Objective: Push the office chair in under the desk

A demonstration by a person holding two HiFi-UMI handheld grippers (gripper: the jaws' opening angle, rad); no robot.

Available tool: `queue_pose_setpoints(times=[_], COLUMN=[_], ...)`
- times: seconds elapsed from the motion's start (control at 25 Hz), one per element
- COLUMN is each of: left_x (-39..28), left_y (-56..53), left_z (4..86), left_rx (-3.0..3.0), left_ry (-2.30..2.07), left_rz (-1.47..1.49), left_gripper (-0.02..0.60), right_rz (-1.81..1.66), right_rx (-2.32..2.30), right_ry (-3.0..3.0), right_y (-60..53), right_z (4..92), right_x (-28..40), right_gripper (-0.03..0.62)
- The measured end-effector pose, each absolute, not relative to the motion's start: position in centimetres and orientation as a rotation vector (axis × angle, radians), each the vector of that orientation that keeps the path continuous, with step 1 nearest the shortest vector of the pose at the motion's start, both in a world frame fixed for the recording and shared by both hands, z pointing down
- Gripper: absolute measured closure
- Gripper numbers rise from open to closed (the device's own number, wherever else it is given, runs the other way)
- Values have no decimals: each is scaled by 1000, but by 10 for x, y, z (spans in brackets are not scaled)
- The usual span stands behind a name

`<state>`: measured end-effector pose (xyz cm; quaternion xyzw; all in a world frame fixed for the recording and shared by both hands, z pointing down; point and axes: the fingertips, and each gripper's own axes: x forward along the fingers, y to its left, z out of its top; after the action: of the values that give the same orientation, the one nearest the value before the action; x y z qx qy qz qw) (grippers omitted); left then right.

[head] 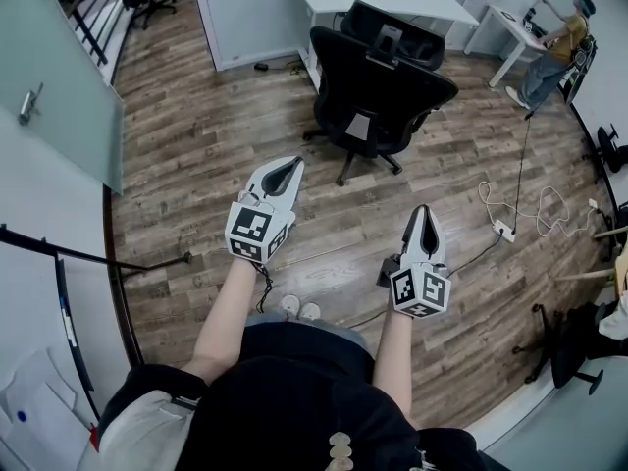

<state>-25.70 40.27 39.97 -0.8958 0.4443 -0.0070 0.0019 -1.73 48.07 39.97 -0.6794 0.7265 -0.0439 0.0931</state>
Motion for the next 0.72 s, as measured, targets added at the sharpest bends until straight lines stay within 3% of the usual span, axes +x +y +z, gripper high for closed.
queue_pose_setpoints(times=[0.36, 0.72], left_x=[-257, -247], left_y=[413, 419], left_z=[403, 404], left_rx=[-2827, -2836], left_ry=[1395, 1383], left_rz=[31, 41], left_gripper=[558, 429], right_rz=[-109, -132], right_rx=[-1987, -1935], right_ry=[2205, 2225], right_y=[486, 488], right_z=[403, 406], right_x=[-18, -10], right_gripper=[551, 453])
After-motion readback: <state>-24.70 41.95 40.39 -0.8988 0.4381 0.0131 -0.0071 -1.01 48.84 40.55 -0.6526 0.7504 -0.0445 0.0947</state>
